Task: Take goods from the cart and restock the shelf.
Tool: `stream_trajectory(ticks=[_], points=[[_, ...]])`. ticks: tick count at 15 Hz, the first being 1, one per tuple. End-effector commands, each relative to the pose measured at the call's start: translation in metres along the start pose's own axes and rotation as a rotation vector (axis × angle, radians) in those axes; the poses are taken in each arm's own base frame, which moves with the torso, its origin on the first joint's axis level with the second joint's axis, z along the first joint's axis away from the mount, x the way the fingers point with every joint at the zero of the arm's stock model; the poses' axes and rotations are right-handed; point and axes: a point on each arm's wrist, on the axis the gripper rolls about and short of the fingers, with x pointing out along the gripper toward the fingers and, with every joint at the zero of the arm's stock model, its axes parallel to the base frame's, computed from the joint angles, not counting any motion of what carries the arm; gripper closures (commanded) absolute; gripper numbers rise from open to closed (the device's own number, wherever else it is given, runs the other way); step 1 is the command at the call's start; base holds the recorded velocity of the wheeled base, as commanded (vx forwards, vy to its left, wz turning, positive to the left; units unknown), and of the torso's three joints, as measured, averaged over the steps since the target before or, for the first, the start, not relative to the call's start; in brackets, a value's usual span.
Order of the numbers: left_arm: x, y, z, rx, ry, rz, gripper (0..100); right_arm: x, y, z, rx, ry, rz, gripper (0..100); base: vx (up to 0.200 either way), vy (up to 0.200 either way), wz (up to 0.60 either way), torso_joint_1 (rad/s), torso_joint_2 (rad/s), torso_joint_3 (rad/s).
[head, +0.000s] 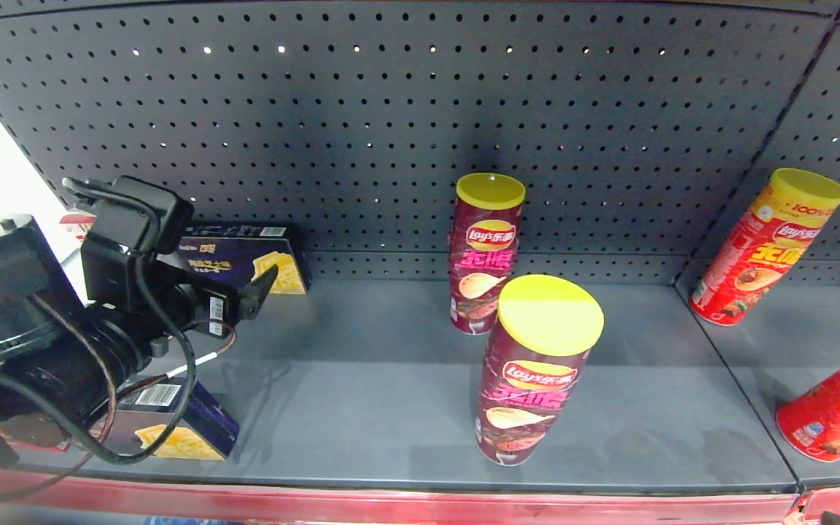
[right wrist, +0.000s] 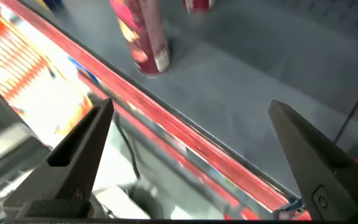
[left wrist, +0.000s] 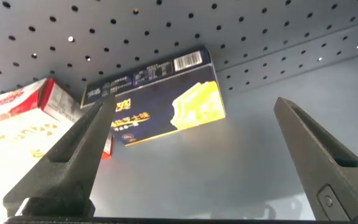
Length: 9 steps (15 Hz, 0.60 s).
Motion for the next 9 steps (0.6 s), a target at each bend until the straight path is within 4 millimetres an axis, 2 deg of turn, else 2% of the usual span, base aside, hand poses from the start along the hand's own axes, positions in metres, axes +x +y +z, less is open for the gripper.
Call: stream_trajectory(ticks=[1,5,9], points=[[-0.001,0.000,-0.002,0.001,0.006,-0.002,0,0.037,0.002,-0.005,-0.014,0.140,0.000,0,0.000,0.000,0.00,0.000,0.00,0.000],[-0.002,0.000,-0.001,0.001,-0.015,-0.023,0,0.070,-0.001,-0.001,-0.021,0.179,-0.073,0,0.000,0.000,0.00,0.000,0.00,0.000],[-0.002,0.000,0.000,0.000,-0.019,-0.025,0,0.085,-0.001,0.004,-0.022,0.198,-0.072,0,0.000,0.000,0.00,0.000,0.00,0.000]])
